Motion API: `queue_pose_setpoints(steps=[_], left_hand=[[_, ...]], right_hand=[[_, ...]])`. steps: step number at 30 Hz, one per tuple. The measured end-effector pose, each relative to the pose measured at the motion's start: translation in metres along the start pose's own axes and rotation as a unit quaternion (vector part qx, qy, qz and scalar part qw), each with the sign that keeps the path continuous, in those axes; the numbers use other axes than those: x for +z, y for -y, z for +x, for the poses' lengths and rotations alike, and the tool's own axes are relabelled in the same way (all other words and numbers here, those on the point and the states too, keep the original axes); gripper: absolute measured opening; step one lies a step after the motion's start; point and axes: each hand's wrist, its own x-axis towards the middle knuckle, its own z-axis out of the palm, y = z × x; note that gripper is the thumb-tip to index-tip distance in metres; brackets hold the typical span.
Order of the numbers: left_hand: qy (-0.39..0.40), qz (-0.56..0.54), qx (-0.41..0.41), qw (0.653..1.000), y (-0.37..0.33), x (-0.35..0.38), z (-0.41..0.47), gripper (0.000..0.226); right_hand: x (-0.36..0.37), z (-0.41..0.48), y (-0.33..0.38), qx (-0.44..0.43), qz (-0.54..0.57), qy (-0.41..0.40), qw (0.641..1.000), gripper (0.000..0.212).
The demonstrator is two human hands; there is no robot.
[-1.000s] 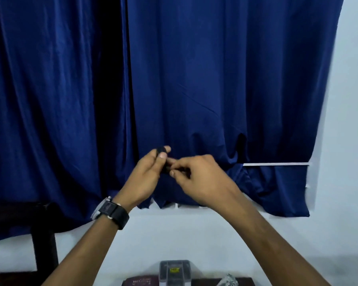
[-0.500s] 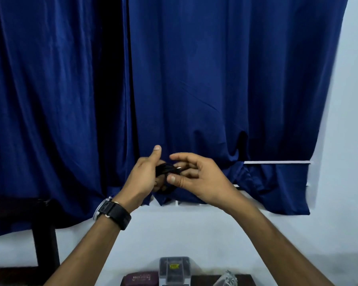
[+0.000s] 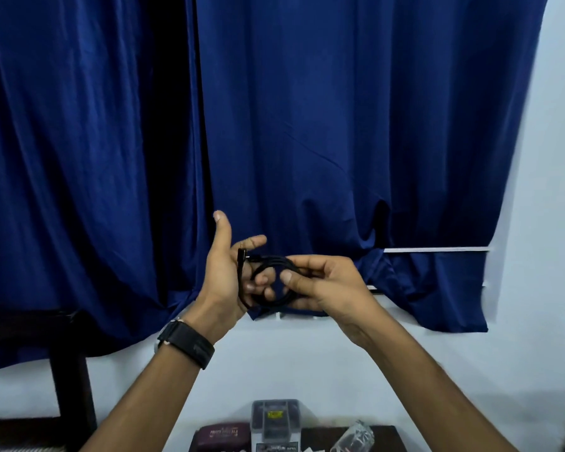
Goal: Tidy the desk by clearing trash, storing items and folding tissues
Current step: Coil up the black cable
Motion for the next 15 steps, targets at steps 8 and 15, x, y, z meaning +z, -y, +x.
queue_pose_setpoints(steps=[8,15], left_hand=[[-0.14,0.163,0.052,0.975,0.013,-0.005,0.01,0.087],[-0.129,0.204,0.071,0.968,0.016,-0.003,0.009,0.095]], right_hand=[[0.005,-0.007,-0.01,0.035,0.029,0.069,0.997,0.026],[0.015,-0.004,-0.012,0.035,-0.014,0.022,0.999,0.022]])
